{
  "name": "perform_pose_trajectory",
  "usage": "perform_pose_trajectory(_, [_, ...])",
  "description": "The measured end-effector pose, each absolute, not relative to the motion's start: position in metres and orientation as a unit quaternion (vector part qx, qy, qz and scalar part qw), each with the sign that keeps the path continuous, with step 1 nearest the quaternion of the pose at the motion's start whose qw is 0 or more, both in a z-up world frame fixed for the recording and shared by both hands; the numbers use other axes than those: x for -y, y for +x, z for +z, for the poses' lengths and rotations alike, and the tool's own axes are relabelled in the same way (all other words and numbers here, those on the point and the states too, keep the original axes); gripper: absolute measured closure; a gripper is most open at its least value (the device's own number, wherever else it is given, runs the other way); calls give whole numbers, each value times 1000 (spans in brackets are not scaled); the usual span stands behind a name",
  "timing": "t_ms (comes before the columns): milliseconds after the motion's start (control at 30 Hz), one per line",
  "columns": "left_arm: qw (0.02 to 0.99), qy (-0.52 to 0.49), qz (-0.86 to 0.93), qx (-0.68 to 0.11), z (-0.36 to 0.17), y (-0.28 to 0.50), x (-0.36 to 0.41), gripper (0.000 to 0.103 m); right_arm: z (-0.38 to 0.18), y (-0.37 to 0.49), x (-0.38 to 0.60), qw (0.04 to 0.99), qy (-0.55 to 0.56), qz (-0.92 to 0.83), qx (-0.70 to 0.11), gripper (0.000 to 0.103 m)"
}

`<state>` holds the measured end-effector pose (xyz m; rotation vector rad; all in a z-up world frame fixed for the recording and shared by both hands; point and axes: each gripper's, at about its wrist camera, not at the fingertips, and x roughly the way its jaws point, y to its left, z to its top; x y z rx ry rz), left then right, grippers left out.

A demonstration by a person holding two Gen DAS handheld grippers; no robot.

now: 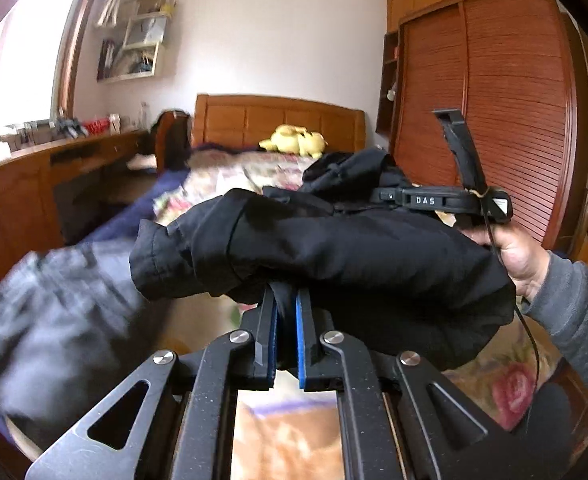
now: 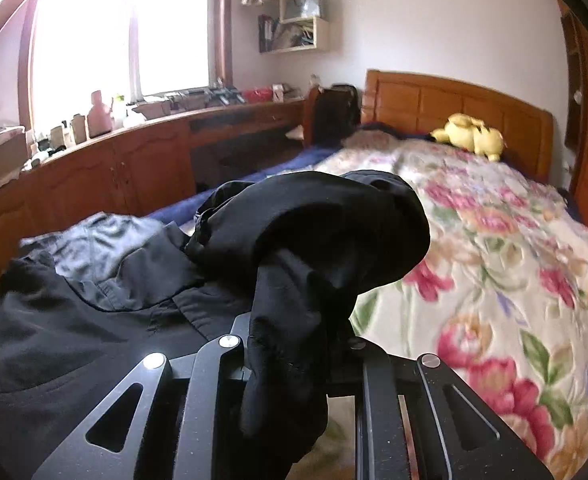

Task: Fold large clothes
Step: 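Lift the coat with the left gripper and carry it toward the desk-side bed edge, then lower the coat onto the bed edge beside the other garment and open the left gripper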

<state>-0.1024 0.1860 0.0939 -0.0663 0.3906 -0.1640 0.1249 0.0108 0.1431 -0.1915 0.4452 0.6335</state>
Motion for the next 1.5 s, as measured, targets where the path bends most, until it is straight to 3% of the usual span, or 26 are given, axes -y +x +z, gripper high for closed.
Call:
perform_pose_trajectory(300, [984, 12, 7, -175, 129, -92, -283, 96, 180, 133, -111, 914, -92, 351, -183, 84])
perform_pose_trajectory(633, [967, -5, 160, -198, 103, -111, -425, 96, 135, 145, -260, 883, -58, 420, -202, 83])
perform_pose_trajectory(733, [953, -25, 188, -234, 69, -111, -460, 96, 91, 144, -293, 874, -83, 412, -245, 76])
perform_pose_trajectory(900, [947, -46, 201, -246, 34, -121, -475, 94, 61, 157, -286, 859, -112, 407, -288, 54])
perform_pose_trajectory(967, [947, -46, 205, -242, 33, -128, -475, 89, 67, 164, -271, 859, -113, 408, -287, 43])
perform_pose_trajectory(1033, [949, -53, 202, -235, 36, -140, -480, 83, 81, 158, -258, 870, -127, 401, -258, 38])
perform_pose_trajectory(1133, [955, -65, 200, -211, 53, -159, -471, 66, 96, 140, -243, 886, -141, 393, -203, 29])
perform_pose_trajectory(1300, [965, -63, 183, -178, 83, -164, -450, 51, 89, 127, -239, 849, -104, 475, -207, 28])
perform_pose_trajectory(1400, [970, -48, 163, -176, 96, -147, -430, 28, 53, 136, -257, 824, -139, 481, -265, 28])
perform_pose_trajectory(1500, [973, -41, 150, -170, 103, -131, -411, 24, 22, 140, -259, 830, -158, 462, -269, 27])
